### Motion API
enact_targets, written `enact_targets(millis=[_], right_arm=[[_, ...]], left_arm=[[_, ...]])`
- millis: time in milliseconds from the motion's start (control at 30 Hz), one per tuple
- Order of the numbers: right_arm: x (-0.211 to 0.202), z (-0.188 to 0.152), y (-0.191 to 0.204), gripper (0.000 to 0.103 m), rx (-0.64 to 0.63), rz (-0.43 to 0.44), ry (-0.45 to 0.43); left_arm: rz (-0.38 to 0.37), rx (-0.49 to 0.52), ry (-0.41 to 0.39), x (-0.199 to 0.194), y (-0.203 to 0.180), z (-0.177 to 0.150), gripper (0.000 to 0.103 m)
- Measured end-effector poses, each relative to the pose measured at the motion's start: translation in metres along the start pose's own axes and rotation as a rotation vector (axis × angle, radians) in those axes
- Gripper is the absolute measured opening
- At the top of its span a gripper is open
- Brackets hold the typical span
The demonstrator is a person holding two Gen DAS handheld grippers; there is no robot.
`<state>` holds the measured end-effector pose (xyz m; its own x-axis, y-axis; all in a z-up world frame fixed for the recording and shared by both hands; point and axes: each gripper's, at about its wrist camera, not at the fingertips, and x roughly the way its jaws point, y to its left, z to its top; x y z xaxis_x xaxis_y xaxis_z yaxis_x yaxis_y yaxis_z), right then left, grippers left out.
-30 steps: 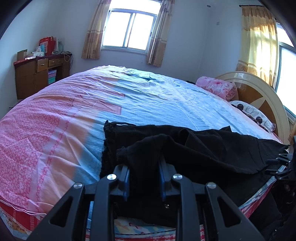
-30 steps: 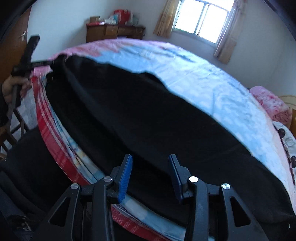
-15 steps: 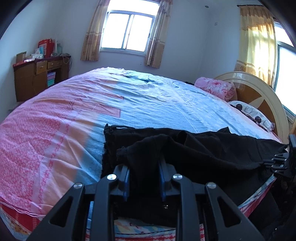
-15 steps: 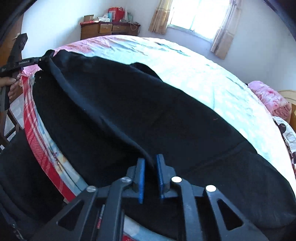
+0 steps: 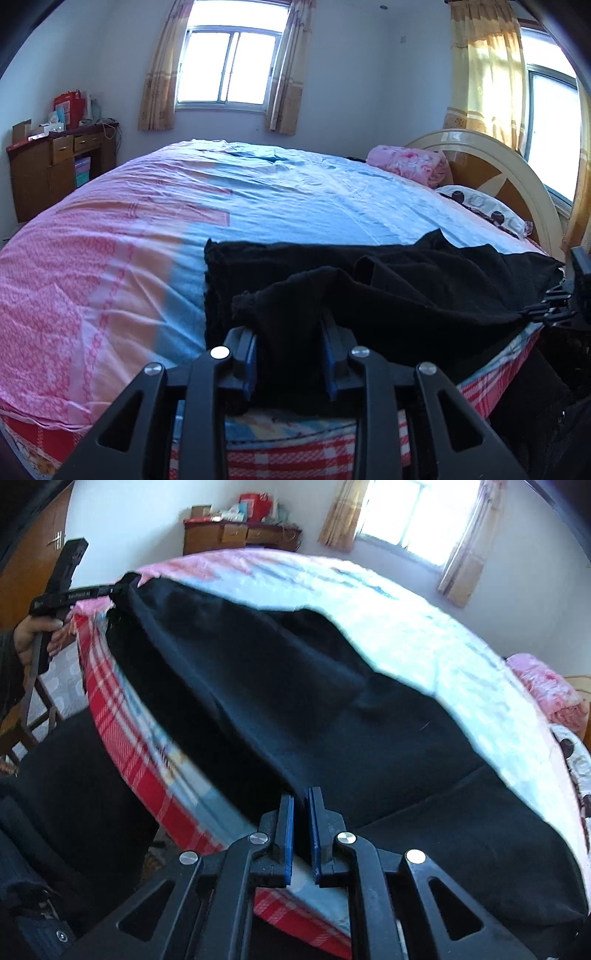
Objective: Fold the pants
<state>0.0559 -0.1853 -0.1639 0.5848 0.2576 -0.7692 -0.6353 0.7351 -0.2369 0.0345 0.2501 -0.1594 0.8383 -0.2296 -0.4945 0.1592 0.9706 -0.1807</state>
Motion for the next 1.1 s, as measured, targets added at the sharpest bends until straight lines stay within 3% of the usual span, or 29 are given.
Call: enact_targets(millis=[200, 267, 333, 400, 567, 600, 633, 700, 800, 967, 1100], right_arm=[[-0.009, -0.005, -0.001, 0.007, -0.009, 0.021, -0.001], [-0.012, -0.006, -0.002, 0.007, -0.01, 0.028, -0.003], [-0.006, -0.012, 0.001, 0.007, -0.041, 0.017, 0.016], [0.001, -0.013, 0.005, 0.008, -0.041, 0.018, 0.03], [0.002, -0.01, 0.0, 0.011, -0.004, 0.049, 0.031], [-0.001, -0.01, -0.002, 0.019, 0.0, 0.07, 0.036], [-0.003, -0.011, -0.003, 0.036, -0.004, 0.094, 0.043], [-0.006, -0.015, 0.004, 0.053, -0.043, 0.136, 0.067], [-0.005, -0.017, 0.016, 0.054, -0.097, 0.096, 0.087], [-0.006, -0.012, 0.024, 0.054, -0.111, 0.118, 0.079], [-0.01, -0.007, 0.032, 0.054, -0.127, 0.143, 0.063]], left_arm=[[-0.032, 0.015, -0.022, -0.009, 0.003, -0.005, 0.032], [-0.027, 0.039, -0.033, -0.012, 0.005, -0.008, 0.042], [-0.015, 0.042, -0.024, -0.016, 0.008, -0.011, 0.063], [-0.015, 0.037, -0.024, -0.024, 0.014, -0.013, 0.075], [0.021, 0.039, -0.016, -0.036, 0.025, -0.014, 0.082], [0.033, 0.052, -0.009, -0.035, 0.024, -0.014, 0.083], [0.033, 0.074, 0.001, -0.035, 0.022, -0.014, 0.083], [0.056, 0.12, 0.016, -0.033, 0.017, -0.015, 0.085], [0.192, 0.211, 0.06, -0.016, 0.007, -0.013, 0.094], [0.231, 0.219, 0.059, -0.008, 0.004, 0.0, 0.096], [0.272, 0.303, 0.095, -0.013, 0.002, -0.011, 0.103]])
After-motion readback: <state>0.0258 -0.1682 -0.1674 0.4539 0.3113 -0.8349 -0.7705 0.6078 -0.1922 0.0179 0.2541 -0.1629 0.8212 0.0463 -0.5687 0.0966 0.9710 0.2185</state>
